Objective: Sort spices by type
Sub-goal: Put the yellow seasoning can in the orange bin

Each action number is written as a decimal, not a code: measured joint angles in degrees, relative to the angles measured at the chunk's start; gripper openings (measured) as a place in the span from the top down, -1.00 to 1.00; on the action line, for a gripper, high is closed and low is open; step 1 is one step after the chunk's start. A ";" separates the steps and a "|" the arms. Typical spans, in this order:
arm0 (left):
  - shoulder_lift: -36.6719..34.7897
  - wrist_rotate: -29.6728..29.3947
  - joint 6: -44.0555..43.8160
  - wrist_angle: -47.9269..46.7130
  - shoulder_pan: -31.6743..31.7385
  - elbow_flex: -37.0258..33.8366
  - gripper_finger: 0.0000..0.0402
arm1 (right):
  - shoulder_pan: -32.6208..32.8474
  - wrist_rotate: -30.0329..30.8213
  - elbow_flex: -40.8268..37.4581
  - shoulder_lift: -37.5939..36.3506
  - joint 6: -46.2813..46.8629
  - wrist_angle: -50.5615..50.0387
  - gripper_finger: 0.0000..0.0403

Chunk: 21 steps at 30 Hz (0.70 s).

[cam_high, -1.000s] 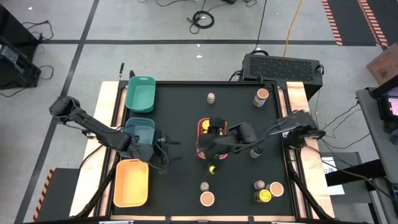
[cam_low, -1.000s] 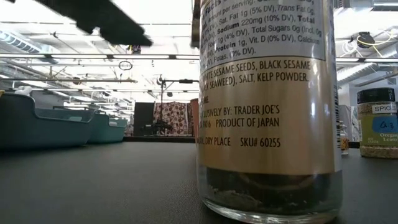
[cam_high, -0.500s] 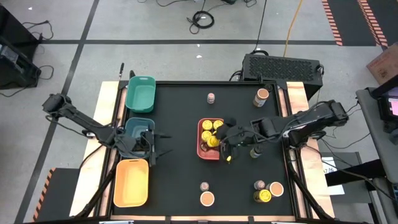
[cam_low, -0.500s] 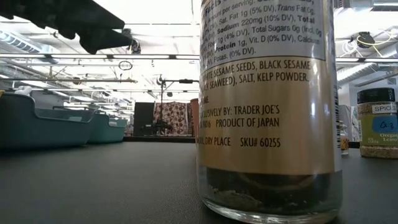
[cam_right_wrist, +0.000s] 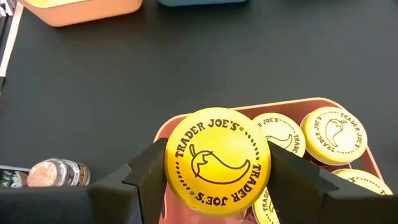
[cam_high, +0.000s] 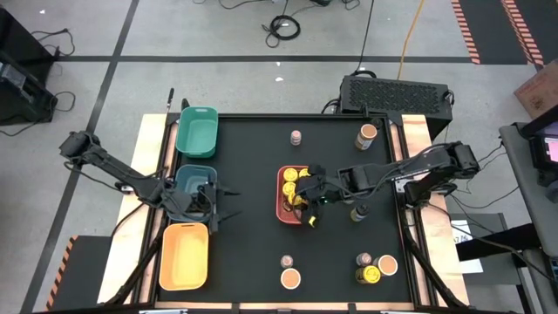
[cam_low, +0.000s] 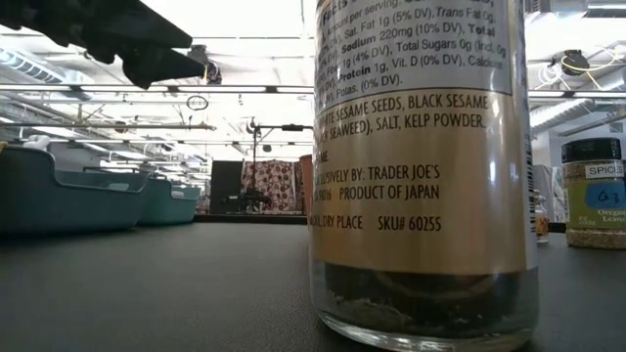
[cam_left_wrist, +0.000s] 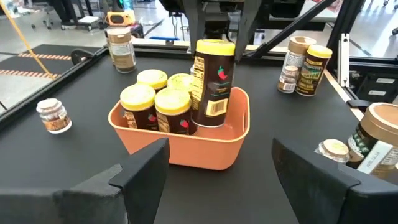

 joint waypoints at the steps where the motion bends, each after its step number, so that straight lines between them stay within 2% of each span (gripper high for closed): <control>1: 0.01 0.05 -0.25 -0.36 0.00 0.00 -0.42 | -0.22 -0.25 0.00 0.02 0.00 -0.04 -0.08; 8: 0.01 0.15 -0.38 -0.78 0.00 0.00 -0.42 | -1.38 -1.54 0.00 1.37 0.93 -0.70 -0.08; 21: 0.03 0.17 -0.39 -1.06 0.00 0.02 -0.42 | -1.91 -4.23 0.04 8.42 0.42 0.69 -0.08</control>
